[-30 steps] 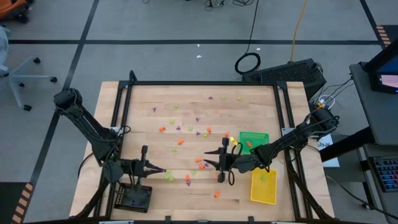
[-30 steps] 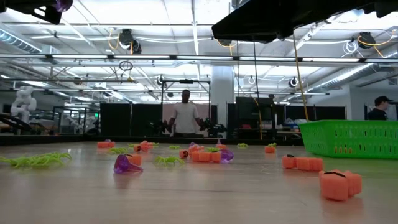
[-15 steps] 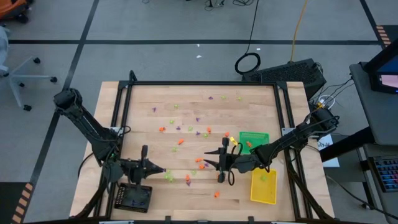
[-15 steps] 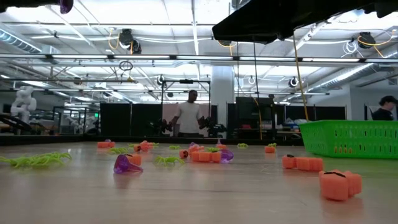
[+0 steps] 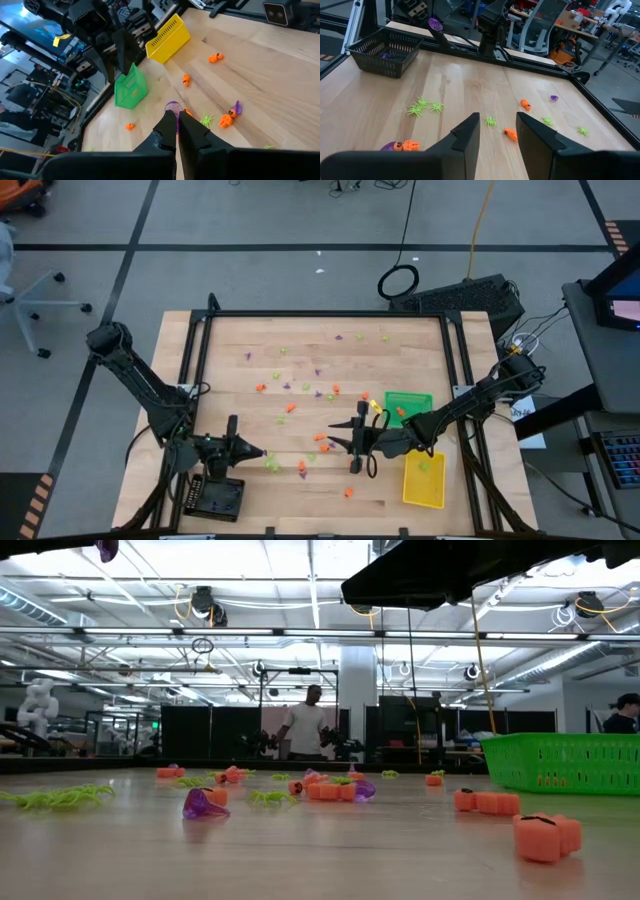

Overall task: Sort Halloween decoration
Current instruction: Put the purple witch hat toy into the black bin

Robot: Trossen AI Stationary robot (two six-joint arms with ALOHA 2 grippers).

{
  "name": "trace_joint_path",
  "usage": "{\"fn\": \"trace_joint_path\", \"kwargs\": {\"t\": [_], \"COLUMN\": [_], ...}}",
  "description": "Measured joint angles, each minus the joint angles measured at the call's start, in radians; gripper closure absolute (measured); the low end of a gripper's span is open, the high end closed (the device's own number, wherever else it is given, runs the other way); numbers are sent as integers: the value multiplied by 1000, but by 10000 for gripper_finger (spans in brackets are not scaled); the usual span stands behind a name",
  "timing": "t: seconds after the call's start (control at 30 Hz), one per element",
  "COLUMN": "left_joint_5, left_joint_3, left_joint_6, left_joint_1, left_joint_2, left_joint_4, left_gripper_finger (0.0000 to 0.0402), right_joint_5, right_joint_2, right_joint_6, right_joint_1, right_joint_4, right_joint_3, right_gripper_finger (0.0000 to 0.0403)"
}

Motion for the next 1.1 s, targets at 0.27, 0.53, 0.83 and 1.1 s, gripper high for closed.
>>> {"fn": "trace_joint_path", "kwargs": {"t": [0.27,0.53,0.83,1.1], "left_joint_5": [-7,-7,-7,1], "left_joint_3": [0,0,0,0], "left_joint_6": [173,180,171,57], "left_joint_1": [0,0,0,0], "left_joint_2": [0,0,0,0], "left_joint_4": [0,0,0,1], "left_gripper_finger": [400,400,400,400], "right_joint_5": [0,0,0,0], "right_joint_2": [0,0,0,0], "right_joint_6": [0,0,0,0], "right_joint_1": [0,0,0,0], "right_joint_4": [0,0,0,0], "right_joint_3": [0,0,0,0], "right_gripper_finger": [287,287,287,287]}}
